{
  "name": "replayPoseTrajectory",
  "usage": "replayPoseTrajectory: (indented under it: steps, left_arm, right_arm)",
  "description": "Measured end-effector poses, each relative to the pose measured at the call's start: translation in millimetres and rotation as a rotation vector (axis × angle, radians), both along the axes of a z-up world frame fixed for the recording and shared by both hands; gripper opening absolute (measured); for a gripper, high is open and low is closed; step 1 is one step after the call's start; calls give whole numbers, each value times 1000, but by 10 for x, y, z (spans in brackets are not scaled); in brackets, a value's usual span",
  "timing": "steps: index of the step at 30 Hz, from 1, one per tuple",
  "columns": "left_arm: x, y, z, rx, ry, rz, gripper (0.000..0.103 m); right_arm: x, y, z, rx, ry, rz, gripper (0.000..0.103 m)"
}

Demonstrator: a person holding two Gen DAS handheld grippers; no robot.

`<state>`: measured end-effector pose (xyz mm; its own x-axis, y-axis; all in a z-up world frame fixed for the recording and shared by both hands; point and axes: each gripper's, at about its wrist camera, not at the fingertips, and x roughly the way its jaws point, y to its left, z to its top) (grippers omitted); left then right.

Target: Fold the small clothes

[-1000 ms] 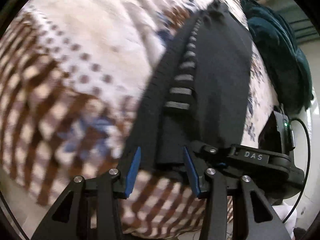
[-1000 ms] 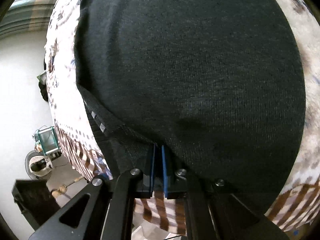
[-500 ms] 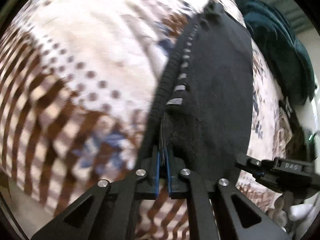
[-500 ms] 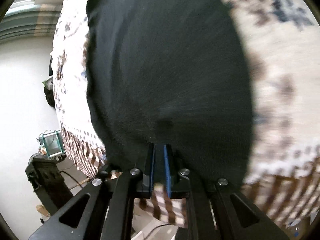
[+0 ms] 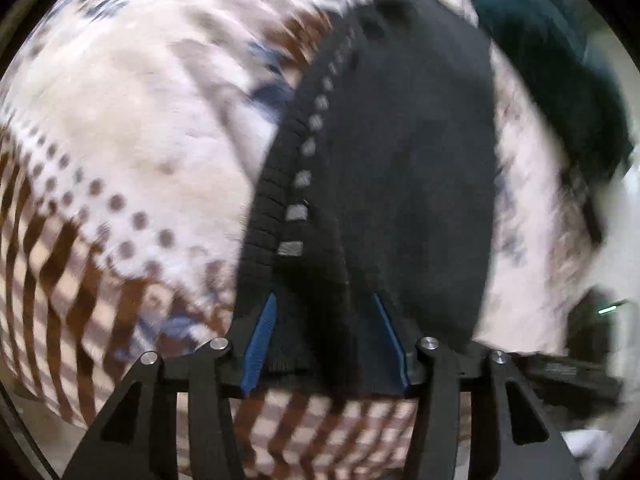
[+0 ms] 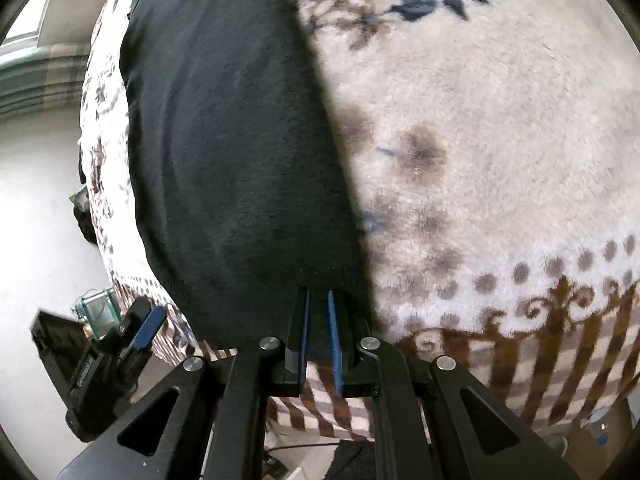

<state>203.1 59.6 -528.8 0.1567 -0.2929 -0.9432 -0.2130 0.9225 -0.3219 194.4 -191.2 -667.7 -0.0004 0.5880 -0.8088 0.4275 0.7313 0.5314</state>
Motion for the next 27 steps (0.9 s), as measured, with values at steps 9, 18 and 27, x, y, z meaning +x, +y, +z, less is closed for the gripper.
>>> replayPoseTrajectory:
  steps: [9,18,27]
  left_arm:
    - [-219,56,23,34,-51,23,9]
    - [-529,-183,136,214,-24,-187,46]
    - [-731,142,99,352,-14,-3,46]
  right_arm:
    - [-29,21,81,-3,-13,-4,11]
    - [-46,215,212,24,-47,81,11]
    - [-263,1453,634,-349,-566,704,63]
